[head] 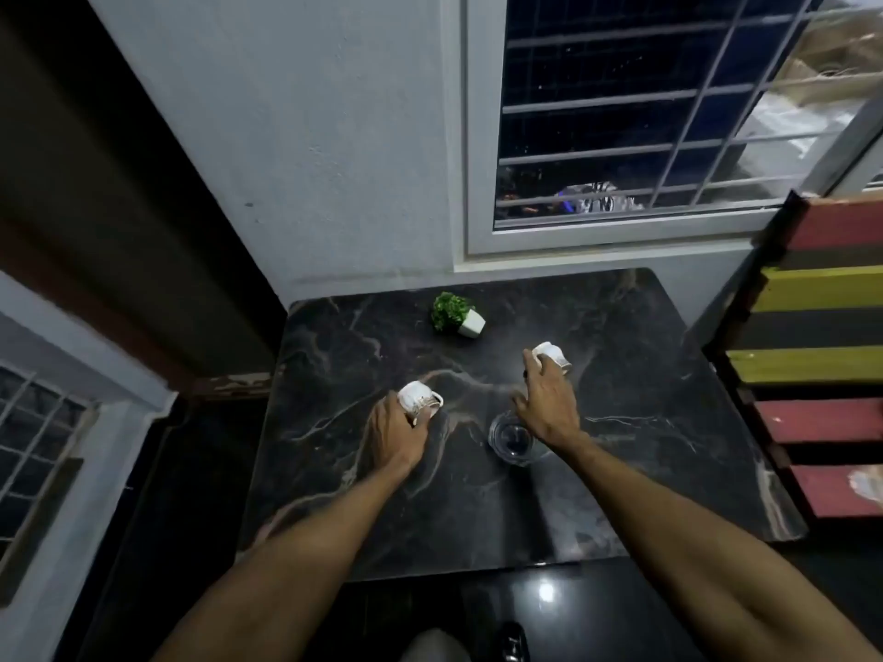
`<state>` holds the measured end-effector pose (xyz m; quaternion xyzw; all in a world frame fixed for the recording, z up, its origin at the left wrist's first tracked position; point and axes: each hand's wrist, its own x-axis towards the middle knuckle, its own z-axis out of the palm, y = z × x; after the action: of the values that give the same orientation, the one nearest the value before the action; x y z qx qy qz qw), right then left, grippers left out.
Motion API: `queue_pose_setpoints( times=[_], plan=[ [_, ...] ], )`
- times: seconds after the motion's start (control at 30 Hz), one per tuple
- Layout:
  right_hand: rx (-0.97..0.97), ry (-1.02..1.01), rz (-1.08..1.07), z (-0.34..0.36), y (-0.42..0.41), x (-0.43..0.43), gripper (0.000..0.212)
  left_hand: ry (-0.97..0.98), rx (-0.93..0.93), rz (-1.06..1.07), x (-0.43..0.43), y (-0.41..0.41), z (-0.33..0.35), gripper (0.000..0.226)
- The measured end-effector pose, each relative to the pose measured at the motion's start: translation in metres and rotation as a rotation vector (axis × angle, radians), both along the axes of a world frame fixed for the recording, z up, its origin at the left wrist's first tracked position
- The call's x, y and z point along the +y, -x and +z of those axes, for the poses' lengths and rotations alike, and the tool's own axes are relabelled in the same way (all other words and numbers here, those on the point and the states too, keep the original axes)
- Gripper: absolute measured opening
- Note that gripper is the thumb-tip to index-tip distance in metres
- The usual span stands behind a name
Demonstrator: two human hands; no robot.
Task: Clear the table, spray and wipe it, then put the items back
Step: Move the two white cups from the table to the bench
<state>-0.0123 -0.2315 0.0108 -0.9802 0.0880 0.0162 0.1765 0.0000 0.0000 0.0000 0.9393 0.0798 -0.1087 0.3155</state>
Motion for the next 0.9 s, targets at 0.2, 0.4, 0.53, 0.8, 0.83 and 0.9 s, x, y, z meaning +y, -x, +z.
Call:
queue_pose_setpoints(
  times=[0.2, 0.4, 0.53, 0.8, 0.83, 0.9],
  plan=[
    [0.039, 0.026, -0.179, -0.025, -0.032, -0.027, 0.072, 0.133, 0.14, 0.311, -0.018, -0.033, -0.033, 0.081],
    [0.136, -0.064, -0.247, -0.042, -0.071, -0.04, 0.082, 0.246, 0.159, 0.483, -0.031, -0.059, -0.052, 0.076],
    [0.143, -0.041, -0.249, -0.055, -0.084, -0.047, 0.077, 0.277, 0.167, 0.508, -0.032, -0.072, -0.06, 0.064],
    [0.041, -0.281, -0.317, -0.056, -0.083, -0.066, 0.06, 0.423, 0.005, 0.429, -0.055, -0.077, -0.052, 0.065],
    [-0.014, -0.383, -0.346, -0.055, -0.079, -0.067, 0.063, 0.458, -0.027, 0.385, -0.061, -0.077, -0.05, 0.065],
    [-0.133, -0.581, -0.416, -0.044, -0.067, -0.074, 0.066, 0.503, -0.085, 0.28, -0.081, -0.076, -0.041, 0.065]
  ],
)
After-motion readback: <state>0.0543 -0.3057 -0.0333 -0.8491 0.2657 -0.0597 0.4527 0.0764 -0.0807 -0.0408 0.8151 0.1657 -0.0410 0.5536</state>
